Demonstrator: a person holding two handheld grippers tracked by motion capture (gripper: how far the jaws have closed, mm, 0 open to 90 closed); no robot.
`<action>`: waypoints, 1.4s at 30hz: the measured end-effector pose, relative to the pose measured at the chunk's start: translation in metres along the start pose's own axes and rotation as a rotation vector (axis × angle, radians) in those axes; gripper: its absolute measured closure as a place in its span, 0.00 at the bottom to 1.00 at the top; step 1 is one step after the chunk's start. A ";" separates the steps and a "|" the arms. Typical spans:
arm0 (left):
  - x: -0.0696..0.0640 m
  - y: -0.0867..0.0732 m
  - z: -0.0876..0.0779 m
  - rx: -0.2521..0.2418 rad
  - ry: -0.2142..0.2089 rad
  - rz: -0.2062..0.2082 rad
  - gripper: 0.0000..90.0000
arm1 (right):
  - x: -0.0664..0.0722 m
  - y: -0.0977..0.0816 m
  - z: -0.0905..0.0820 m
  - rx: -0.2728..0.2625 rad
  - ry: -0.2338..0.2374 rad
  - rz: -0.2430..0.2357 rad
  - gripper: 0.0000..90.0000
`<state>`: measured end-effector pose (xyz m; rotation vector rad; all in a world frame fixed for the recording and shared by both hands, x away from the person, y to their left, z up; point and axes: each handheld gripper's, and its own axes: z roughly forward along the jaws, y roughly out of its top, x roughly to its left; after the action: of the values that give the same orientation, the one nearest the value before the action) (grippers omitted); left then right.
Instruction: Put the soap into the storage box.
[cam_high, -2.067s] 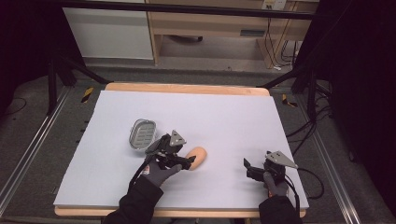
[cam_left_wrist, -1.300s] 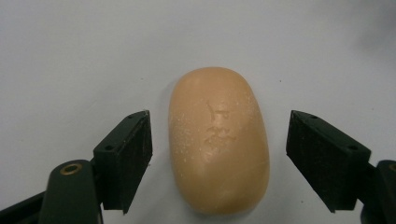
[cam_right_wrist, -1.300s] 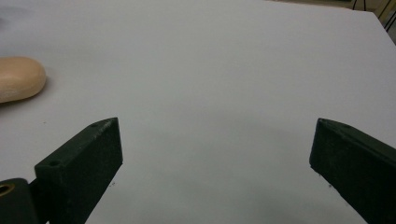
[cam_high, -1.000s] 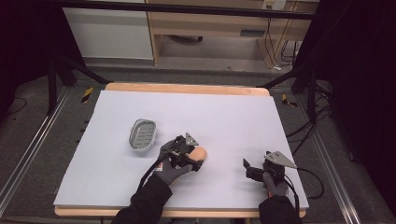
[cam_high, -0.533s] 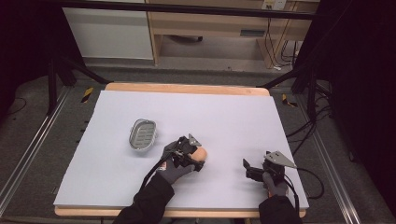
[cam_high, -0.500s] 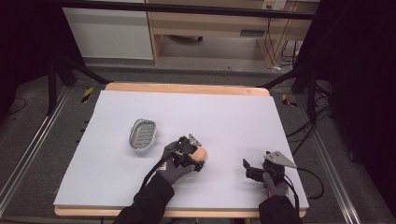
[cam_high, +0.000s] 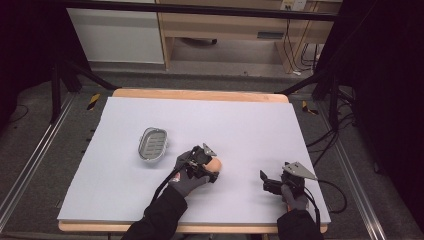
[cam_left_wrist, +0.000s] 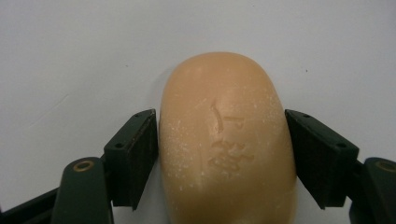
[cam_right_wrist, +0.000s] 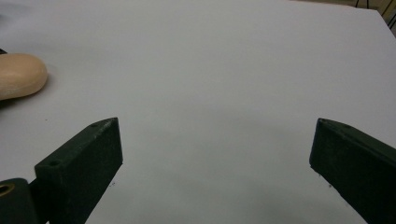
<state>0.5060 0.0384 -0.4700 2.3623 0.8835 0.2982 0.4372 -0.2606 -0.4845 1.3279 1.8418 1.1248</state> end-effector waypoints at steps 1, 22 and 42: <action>0.000 0.000 0.000 0.000 0.000 0.000 0.30 | 0.000 0.000 0.000 0.001 0.000 0.001 0.03; -0.002 0.002 -0.002 0.016 0.023 -0.001 0.35 | 0.000 0.000 0.000 0.006 0.002 0.002 0.03; -0.004 0.001 -0.026 -0.038 0.014 -0.002 0.35 | 0.000 0.000 0.001 0.007 0.001 -0.003 0.03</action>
<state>0.4931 0.0477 -0.4485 2.3272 0.8790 0.3284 0.4378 -0.2606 -0.4847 1.3288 1.8490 1.1186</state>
